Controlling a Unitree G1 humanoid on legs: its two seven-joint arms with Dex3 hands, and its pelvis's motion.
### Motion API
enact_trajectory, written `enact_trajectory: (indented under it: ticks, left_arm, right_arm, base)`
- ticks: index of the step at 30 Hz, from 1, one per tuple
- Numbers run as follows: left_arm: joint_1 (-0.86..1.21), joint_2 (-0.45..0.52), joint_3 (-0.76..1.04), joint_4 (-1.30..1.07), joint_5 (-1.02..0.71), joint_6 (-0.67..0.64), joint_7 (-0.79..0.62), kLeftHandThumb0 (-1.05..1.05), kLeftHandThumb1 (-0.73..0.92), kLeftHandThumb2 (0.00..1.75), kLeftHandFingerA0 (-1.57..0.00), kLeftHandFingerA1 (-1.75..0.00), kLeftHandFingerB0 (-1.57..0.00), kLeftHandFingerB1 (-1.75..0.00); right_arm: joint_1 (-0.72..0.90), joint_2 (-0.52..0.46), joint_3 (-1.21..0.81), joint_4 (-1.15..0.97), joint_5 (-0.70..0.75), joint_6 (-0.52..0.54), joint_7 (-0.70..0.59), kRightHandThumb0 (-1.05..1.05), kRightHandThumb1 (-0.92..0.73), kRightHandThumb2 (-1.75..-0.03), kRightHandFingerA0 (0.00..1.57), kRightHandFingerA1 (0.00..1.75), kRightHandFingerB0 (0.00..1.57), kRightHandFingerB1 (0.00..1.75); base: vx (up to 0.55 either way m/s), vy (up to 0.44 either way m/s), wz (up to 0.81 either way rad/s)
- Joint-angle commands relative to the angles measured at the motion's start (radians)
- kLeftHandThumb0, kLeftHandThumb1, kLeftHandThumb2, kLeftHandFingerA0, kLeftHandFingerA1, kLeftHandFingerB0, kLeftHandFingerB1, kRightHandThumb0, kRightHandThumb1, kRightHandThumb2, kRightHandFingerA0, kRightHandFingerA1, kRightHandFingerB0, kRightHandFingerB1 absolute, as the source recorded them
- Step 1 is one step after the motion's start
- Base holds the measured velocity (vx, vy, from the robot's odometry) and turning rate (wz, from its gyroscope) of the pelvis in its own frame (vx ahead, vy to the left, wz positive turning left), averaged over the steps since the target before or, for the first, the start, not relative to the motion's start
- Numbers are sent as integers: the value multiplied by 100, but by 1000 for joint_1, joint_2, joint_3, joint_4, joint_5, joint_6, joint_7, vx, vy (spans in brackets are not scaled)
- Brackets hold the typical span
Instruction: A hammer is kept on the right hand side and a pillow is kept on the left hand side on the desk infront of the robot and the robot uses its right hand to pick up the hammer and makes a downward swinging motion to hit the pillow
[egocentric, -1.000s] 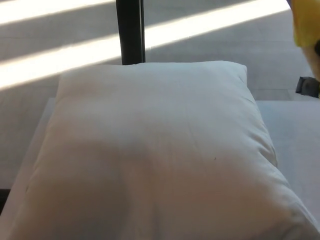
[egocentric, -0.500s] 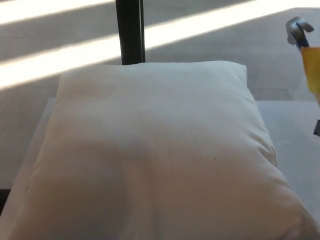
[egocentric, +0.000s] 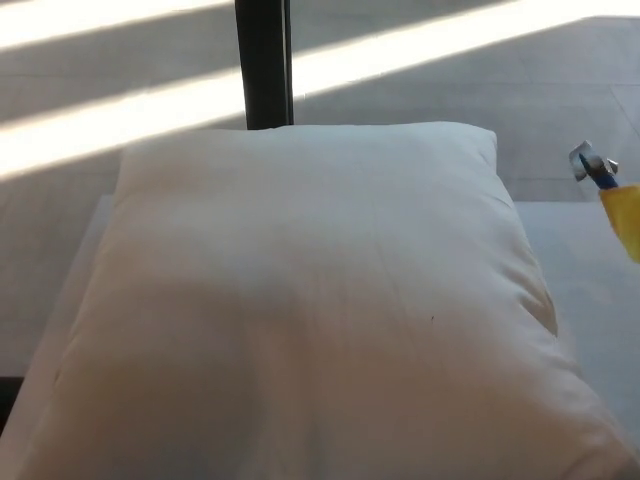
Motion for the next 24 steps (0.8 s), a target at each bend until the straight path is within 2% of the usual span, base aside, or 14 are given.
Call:
enact_trajectory:
  ticks: [1,3,4,5,7,10,12,13,16,18,19,20,21,24]
  left_arm:
    - [20,26,17,4,-7,-23,0,-65,77,63,-61,-65,-52,-52]
    - [24,24,16,-3,-6,-32,4,-63,78,63,-62,-64,-51,-53]
    - [26,23,14,-4,-5,-37,0,-65,77,64,-59,-64,-48,-52]
    - [26,23,14,0,-4,-43,-5,-65,77,64,-59,-64,-48,-52]
    - [23,24,14,6,-3,-35,6,-64,77,63,-62,-63,-51,-51]
    - [25,25,10,0,2,-48,8,-65,77,63,-61,-63,-52,-52]
    - [25,27,6,-3,8,-50,20,-66,76,63,-61,-62,-52,-51]
    - [28,27,8,-4,5,-50,15,-66,76,63,-62,-62,-51,-51]
    - [28,26,8,-4,5,-49,16,-65,77,63,-63,-62,-53,-51]
    - [30,27,-2,0,18,-74,11,-65,79,63,-64,-62,-54,-51]
    - [31,28,-3,0,19,-73,9,-65,79,63,-60,-62,-50,-51]
    - [32,29,0,-3,14,-66,4,-66,79,63,-61,-61,-51,-50]
    - [31,30,1,-2,13,-62,7,-66,79,63,-61,-61,-51,-50]
    - [29,30,2,-1,13,-60,13,-66,78,63,-61,-62,-51,-51]
  right_arm:
    - [43,-6,-40,-50,-62,-295,-231,-18,-66,-109,97,175,66,175]
    - [57,-6,-22,-64,-85,-322,-249,-19,-62,-113,97,175,66,175]
    - [64,-12,7,-64,-117,-341,-268,-19,-58,-116,95,175,75,160]
    - [74,-18,37,-60,-151,-368,-287,-19,-58,-116,95,175,75,160]
    - [105,-35,123,-38,-245,-464,-343,-17,-56,-109,91,175,73,156]
    - [122,-52,197,-36,-315,-505,-393,-20,-51,-109,91,174,83,149]
    - [149,-70,279,-27,-396,-574,-454,-19,-51,-106,90,173,82,147]
    - [158,-72,325,-27,-433,-567,-469,-20,-58,-99,88,175,77,150]
    - [164,-77,379,-25,-464,-553,-481,-18,-60,-98,89,173,78,150]
    - [199,-106,497,-25,-561,-592,-501,-20,-56,-99,88,175,71,151]
    - [207,-114,528,-22,-579,-594,-493,-21,-61,-97,86,175,69,151]
    - [210,-121,565,-4,-599,-599,-488,-23,-58,-88,89,168,79,120]
    - [212,-128,599,14,-624,-618,-505,-23,-58,-88,89,168,79,120]
    - [235,-133,632,50,-637,-681,-575,-17,-56,-76,97,164,92,103]
  base:
    - [0,0,0]
    - [0,0,0]
    - [0,0,0]
    - [0,0,0]
    - [0,0,0]
    - [0,0,0]
    - [0,0,0]
    - [0,0,0]
    - [0,0,0]
    - [0,0,0]
    - [0,0,0]
    - [0,0,0]
    - [0,0,0]
    - [0,0,0]
